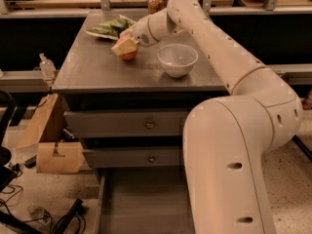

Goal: Pick apple from bottom drawer and place on counter

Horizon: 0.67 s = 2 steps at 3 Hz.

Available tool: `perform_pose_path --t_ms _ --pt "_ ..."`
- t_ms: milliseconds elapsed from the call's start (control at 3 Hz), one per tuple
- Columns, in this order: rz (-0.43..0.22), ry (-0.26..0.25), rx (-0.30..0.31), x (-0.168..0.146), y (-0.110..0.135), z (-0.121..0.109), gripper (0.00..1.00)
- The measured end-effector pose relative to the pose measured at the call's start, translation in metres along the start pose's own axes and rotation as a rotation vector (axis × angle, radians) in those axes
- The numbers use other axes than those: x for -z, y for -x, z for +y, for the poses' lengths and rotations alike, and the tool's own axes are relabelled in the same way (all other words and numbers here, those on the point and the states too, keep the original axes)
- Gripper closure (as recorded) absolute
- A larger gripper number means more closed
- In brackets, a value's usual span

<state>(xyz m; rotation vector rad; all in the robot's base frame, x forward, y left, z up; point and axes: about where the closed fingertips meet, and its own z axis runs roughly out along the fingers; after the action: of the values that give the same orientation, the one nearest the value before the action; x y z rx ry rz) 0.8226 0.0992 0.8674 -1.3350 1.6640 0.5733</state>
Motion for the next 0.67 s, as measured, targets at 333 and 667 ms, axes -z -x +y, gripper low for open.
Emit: perform_pose_path --t_ms 333,667 --pt "0.001 0.008 -0.001 -0.0054 -0.0005 0.0026 0.45" --pt "0.001 0.009 -0.001 -0.0057 0.0001 0.0028 0.2"
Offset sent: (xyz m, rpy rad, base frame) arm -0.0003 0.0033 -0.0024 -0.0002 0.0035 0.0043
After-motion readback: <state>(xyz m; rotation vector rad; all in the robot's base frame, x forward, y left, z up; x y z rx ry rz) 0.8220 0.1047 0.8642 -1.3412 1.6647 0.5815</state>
